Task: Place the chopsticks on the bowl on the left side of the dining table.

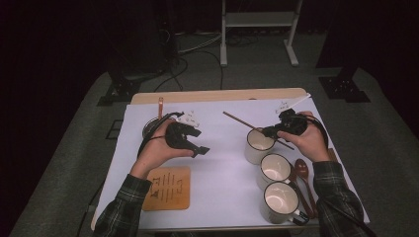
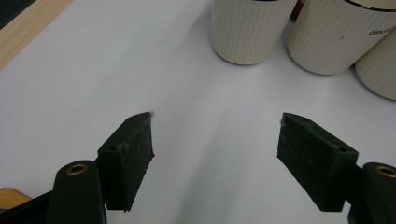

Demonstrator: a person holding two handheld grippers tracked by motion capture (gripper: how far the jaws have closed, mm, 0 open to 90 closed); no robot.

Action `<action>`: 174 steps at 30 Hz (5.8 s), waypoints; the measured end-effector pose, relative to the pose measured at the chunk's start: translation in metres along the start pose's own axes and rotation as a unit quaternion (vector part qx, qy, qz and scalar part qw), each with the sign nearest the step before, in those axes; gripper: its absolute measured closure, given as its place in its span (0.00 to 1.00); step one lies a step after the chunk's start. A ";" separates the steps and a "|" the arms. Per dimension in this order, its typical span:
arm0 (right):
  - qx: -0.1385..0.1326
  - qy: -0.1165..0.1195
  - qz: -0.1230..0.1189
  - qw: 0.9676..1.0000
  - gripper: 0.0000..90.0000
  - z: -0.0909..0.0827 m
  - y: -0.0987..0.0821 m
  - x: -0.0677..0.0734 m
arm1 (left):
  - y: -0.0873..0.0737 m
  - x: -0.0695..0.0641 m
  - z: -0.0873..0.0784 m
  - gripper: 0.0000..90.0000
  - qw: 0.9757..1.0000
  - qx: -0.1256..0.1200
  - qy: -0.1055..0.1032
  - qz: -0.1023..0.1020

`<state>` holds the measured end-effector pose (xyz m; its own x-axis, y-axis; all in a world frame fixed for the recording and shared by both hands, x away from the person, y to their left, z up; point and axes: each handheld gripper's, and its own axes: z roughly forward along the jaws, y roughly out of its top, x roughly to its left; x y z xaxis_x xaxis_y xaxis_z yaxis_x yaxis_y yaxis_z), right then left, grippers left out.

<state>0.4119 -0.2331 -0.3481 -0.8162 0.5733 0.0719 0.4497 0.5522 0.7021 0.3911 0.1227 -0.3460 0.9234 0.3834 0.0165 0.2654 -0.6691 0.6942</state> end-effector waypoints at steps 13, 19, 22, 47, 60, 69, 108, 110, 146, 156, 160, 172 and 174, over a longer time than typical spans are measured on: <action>0.006 0.021 -0.018 1.000 0.94 0.008 0.009 0.011 | 0.001 -0.001 -0.001 0.21 1.000 -0.001 0.000 0.003; 0.013 0.031 -0.030 0.999 0.94 0.014 0.013 0.018 | 0.002 -0.002 -0.002 0.21 1.000 -0.005 -0.001 0.008; 0.015 0.038 -0.035 0.999 0.94 0.015 0.014 0.021 | 0.002 -0.002 -0.003 0.20 1.000 -0.009 -0.001 0.009; 0.038 0.096 -0.106 0.989 0.94 0.036 0.035 0.048 | 0.005 -0.007 -0.004 0.25 0.999 -0.019 -0.013 0.028; 0.050 0.129 -0.136 0.981 0.94 0.042 0.042 0.056 | 0.007 -0.014 0.001 0.30 0.998 -0.007 -0.024 0.060; 0.055 0.155 -0.159 0.973 0.94 0.045 0.050 0.065 | 0.008 -0.017 0.006 0.39 0.997 -0.004 -0.036 0.074; 0.078 0.220 -0.199 0.952 0.94 0.053 0.064 0.077 | 0.007 -0.022 0.022 0.93 0.985 0.037 -0.139 0.090; 0.078 0.220 -0.201 0.951 0.94 0.054 0.064 0.078 | 0.007 -0.022 0.022 0.93 0.985 0.042 -0.141 0.089; -0.033 0.092 -0.118 0.988 0.37 0.011 0.036 0.035 | 0.000 -0.005 0.017 0.94 0.993 0.048 -0.107 0.001; -0.062 0.045 -0.073 0.994 0.29 -0.006 0.020 0.018 | -0.004 0.006 0.007 0.94 0.996 0.041 -0.068 -0.030; -0.072 0.019 -0.060 0.995 0.27 -0.013 0.013 0.011 | -0.006 0.011 0.003 0.94 0.997 0.040 -0.056 -0.040; -0.097 -0.034 -0.013 0.995 0.23 -0.033 -0.008 -0.011 | -0.014 0.026 -0.012 0.94 0.997 0.040 -0.023 -0.056; -0.099 -0.043 -0.005 0.994 0.23 -0.036 -0.011 -0.013 | -0.016 0.028 -0.014 0.94 0.997 0.040 -0.018 -0.058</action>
<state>0.4048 -0.2688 -0.3314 -0.7830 0.6220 0.0092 0.3545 0.4340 0.8282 0.4093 0.1529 -0.3466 0.8941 0.4393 -0.0872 0.3910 -0.6707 0.6304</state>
